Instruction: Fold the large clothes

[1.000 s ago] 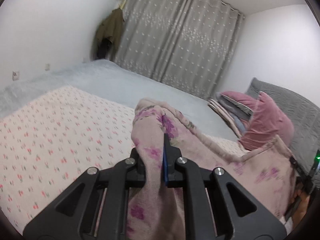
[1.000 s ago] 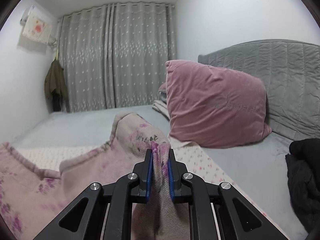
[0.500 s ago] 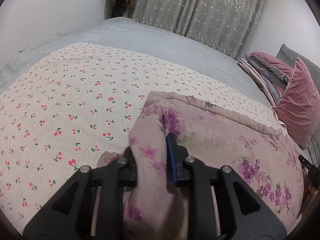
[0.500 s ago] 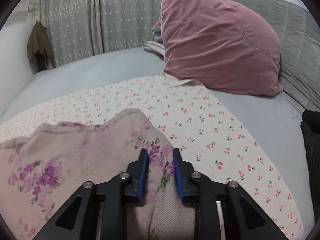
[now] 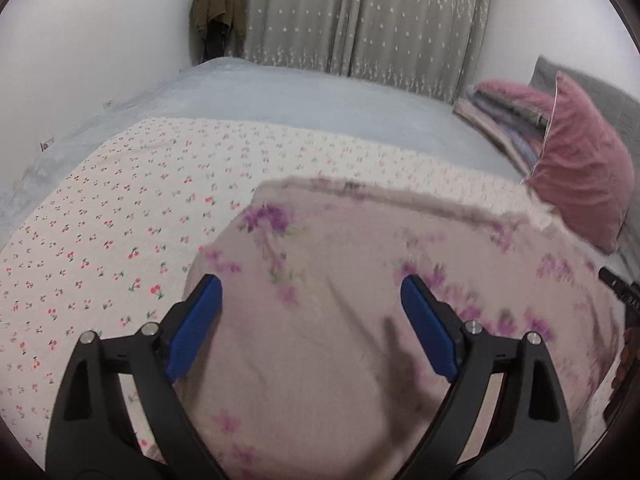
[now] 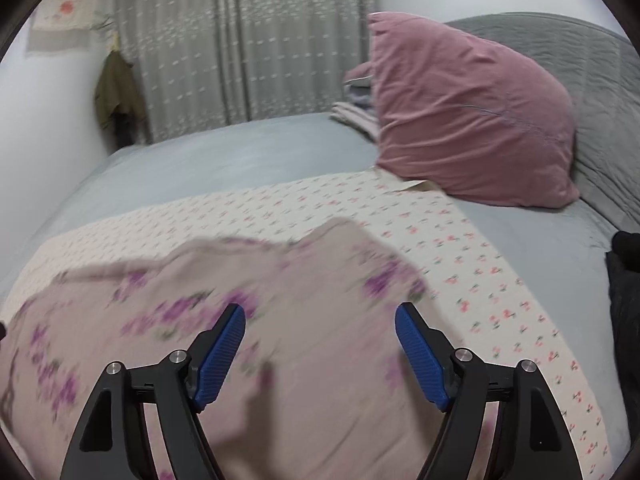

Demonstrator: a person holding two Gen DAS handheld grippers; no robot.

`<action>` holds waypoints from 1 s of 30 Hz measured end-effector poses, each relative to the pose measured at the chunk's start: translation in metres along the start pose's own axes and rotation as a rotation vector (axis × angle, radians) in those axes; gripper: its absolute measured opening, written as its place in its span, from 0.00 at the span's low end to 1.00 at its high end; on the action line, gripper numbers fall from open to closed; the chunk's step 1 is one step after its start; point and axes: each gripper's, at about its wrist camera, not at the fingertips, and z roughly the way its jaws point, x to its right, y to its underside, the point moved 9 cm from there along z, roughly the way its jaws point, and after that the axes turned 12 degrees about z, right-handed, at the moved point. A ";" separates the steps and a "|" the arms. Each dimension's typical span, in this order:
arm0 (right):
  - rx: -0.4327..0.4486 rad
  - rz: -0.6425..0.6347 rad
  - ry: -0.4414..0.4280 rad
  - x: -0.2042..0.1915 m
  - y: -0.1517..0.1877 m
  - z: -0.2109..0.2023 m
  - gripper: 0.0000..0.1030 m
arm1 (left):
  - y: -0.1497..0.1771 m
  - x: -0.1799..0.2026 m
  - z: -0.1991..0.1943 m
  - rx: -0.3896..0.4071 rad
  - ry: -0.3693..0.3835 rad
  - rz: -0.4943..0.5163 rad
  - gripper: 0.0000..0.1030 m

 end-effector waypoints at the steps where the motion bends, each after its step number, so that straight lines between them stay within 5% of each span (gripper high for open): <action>1: -0.009 -0.010 0.001 -0.001 0.004 0.002 0.78 | 0.009 -0.002 0.005 -0.036 -0.020 0.020 0.88; 4: -0.069 -0.014 0.046 0.015 0.028 0.012 0.78 | 0.034 -0.020 0.013 -0.112 -0.092 0.051 0.88; 8: -0.044 0.051 0.033 0.048 0.044 0.010 0.78 | 0.048 -0.038 0.004 -0.095 -0.032 0.016 0.89; 12: -0.033 0.005 0.022 0.050 0.039 -0.009 0.79 | 0.056 -0.053 -0.011 -0.093 0.100 -0.108 0.89; 17: -0.068 0.154 -0.113 0.067 0.036 -0.026 0.84 | 0.076 -0.072 -0.018 -0.146 0.382 -0.366 0.89; 22: -0.098 0.337 -0.171 0.100 0.035 -0.030 0.84 | 0.099 -0.091 -0.008 -0.181 0.446 -0.473 0.89; 27: -0.165 0.502 -0.241 0.133 0.039 -0.019 0.84 | 0.108 -0.087 0.015 -0.196 0.620 -0.520 0.89; 30: -0.235 0.607 -0.279 0.150 0.048 -0.002 0.84 | 0.104 -0.090 0.028 -0.185 0.624 -0.538 0.89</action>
